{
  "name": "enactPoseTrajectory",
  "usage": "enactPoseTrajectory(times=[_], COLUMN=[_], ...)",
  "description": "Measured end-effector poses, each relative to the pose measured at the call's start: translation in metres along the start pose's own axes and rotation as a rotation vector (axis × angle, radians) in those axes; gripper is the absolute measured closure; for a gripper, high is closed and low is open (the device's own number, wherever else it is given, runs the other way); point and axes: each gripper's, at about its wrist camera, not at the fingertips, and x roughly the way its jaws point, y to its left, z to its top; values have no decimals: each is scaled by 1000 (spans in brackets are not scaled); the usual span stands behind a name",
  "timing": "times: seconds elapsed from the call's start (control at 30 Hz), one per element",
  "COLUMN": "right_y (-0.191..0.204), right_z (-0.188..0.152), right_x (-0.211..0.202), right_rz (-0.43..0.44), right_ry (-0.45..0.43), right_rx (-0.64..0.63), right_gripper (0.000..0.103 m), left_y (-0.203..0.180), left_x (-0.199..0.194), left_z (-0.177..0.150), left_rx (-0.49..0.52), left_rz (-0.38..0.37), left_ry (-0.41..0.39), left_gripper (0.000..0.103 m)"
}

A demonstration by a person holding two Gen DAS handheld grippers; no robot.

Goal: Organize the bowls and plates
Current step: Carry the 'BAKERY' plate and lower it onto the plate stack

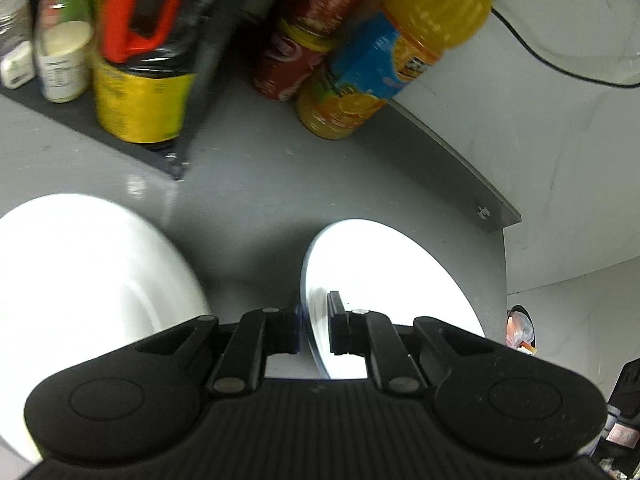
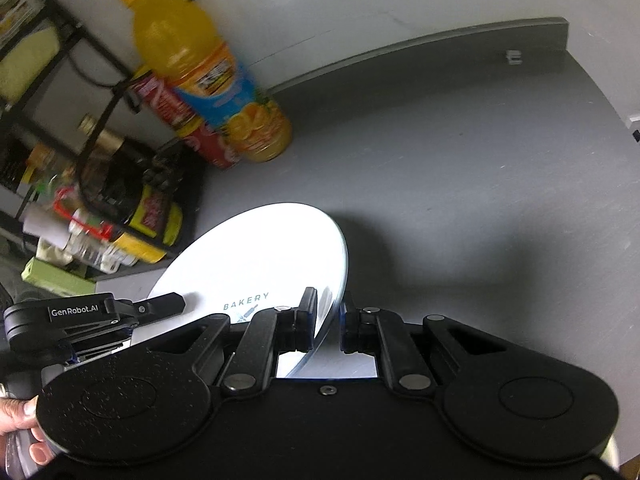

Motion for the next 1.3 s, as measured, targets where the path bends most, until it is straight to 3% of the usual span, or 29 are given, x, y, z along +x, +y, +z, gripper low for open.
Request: enactPoseTrajectory(times=[0.7, 1.3], right_y=[91, 133], right_z=[-49, -81], right_x=[12, 40], right_rz=[34, -31], right_ry=[42, 127], right_rx=[-109, -191], right_gripper=[92, 92], left_y=[96, 162], left_x=[-68, -66], left_z=[-25, -44], left_rx=[-97, -183], left_rz=[36, 71], left_ry=[-54, -15], left_gripper=[93, 93])
